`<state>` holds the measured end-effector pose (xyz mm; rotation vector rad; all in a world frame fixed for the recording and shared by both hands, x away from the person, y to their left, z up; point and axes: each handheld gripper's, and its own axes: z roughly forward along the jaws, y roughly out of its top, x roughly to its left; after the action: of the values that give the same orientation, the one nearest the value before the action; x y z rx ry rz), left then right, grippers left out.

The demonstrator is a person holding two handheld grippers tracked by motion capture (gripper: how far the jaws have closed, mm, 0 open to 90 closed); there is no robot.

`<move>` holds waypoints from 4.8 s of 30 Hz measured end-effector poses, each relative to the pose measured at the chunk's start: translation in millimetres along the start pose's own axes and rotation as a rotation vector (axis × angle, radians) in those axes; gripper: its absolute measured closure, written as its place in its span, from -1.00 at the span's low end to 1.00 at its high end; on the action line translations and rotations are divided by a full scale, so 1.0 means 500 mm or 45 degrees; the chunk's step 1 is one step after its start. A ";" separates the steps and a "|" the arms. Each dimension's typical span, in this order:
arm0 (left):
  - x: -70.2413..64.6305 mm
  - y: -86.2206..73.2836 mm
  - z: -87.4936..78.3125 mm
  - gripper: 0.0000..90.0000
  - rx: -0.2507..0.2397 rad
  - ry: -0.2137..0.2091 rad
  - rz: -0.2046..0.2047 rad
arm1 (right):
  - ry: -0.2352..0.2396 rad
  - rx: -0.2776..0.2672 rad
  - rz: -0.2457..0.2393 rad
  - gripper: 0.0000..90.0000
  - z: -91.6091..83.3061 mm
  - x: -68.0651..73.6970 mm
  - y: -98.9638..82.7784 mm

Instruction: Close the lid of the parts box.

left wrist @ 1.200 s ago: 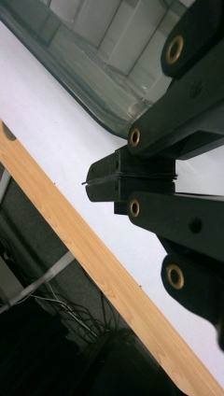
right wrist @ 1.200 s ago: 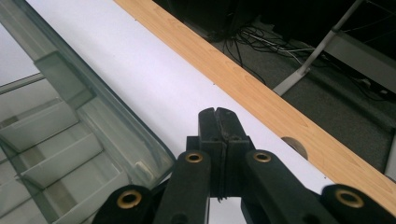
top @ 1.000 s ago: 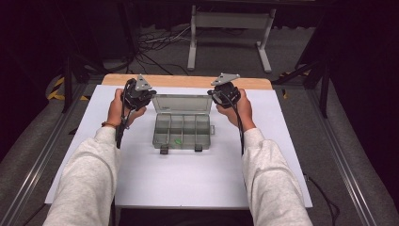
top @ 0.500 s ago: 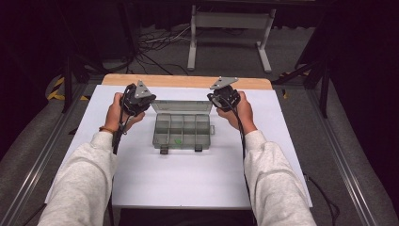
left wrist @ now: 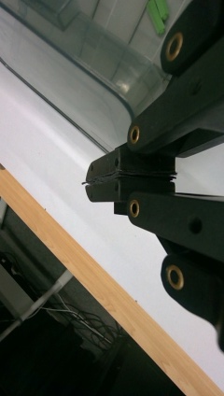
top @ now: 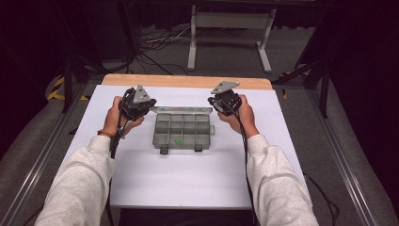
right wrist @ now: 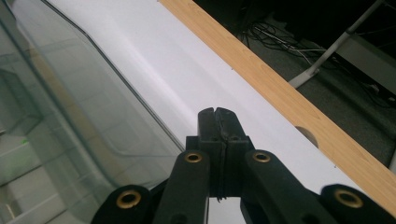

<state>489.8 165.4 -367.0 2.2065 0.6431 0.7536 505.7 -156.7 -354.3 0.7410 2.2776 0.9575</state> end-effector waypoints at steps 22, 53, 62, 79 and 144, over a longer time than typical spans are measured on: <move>-0.033 -0.032 -0.005 0.97 -0.024 -0.085 0.016 | 0.101 -0.015 -0.044 1.00 -0.009 0.037 -0.032; -0.065 -0.068 0.010 0.96 0.001 -0.143 0.043 | 0.177 0.049 -0.121 1.00 -0.007 0.080 -0.062; -0.071 -0.076 0.010 0.96 0.012 -0.151 0.051 | 0.189 0.072 -0.136 1.00 -0.005 0.089 -0.072; -0.091 -0.087 0.007 0.96 0.009 -0.188 0.083 | 0.219 0.063 -0.143 1.00 -0.011 0.114 -0.096; -0.138 -0.137 -0.020 0.90 -0.101 -0.228 0.061 | 0.162 -0.060 -0.073 0.95 -0.034 0.169 -0.145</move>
<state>419.4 169.4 -434.8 2.1923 0.4650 0.5869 416.1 -151.0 -422.4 0.6073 2.3634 1.0547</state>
